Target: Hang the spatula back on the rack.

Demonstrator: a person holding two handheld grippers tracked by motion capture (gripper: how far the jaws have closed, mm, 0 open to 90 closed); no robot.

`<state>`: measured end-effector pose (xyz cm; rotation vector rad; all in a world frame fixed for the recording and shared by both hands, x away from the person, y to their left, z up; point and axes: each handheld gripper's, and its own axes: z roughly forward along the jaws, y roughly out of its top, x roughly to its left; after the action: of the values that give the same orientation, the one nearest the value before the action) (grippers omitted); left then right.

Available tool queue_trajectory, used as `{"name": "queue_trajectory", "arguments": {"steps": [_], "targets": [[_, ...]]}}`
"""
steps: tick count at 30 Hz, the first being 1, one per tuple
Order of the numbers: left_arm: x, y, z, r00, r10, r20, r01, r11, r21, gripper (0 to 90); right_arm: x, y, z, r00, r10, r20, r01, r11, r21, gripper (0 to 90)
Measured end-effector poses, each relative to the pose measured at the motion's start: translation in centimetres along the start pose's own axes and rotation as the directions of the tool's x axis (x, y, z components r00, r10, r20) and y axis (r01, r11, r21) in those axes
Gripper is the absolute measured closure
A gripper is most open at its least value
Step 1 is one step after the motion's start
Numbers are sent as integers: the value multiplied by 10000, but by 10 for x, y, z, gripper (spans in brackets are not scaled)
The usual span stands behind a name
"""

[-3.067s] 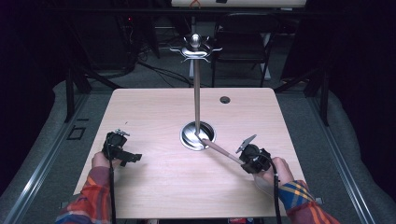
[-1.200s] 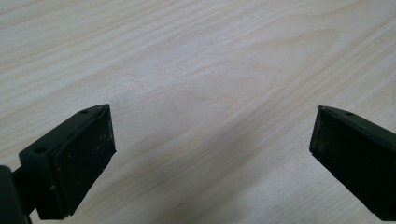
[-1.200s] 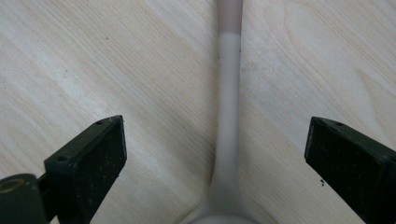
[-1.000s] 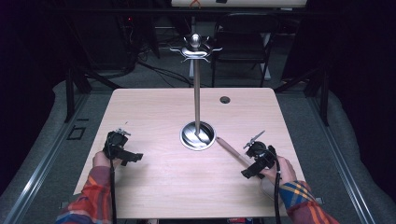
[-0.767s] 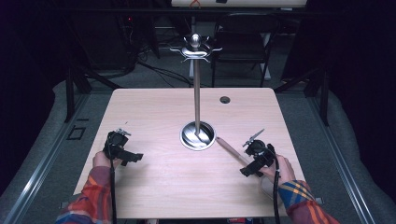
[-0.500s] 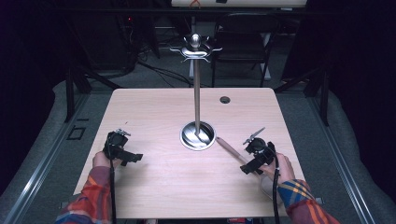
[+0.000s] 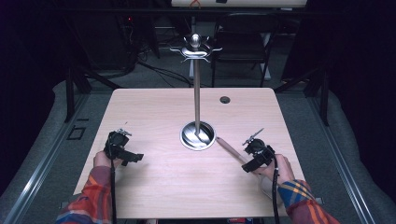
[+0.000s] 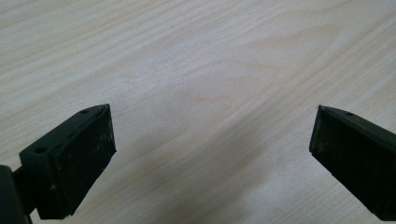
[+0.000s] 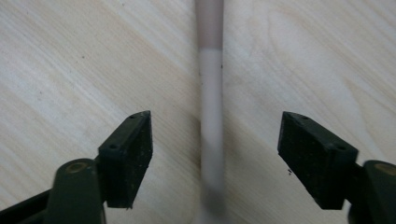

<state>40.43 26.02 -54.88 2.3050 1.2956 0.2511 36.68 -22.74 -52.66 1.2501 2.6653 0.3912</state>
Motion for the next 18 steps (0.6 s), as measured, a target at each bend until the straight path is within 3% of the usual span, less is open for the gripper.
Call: {"name": "queue_trajectory", "arguments": {"steps": [3,4,6,18], "targets": [[-1,0,0,10000,37,-80,-37,10000,9,2,2,-1,3,10000,56,-47,-56,10000,36,404],[-1,0,0,9999,62,-91,-62,10000,27,3,1,0,2,9999,-87,97,84,9994,333,454],[-2,0,-1,9999,55,-88,-54,10000,50,4,1,0,4,10000,-73,29,71,9991,407,554],[-1,0,1,9999,60,-122,-59,9999,106,6,2,1,10,9999,-118,86,112,9974,705,693]]}}
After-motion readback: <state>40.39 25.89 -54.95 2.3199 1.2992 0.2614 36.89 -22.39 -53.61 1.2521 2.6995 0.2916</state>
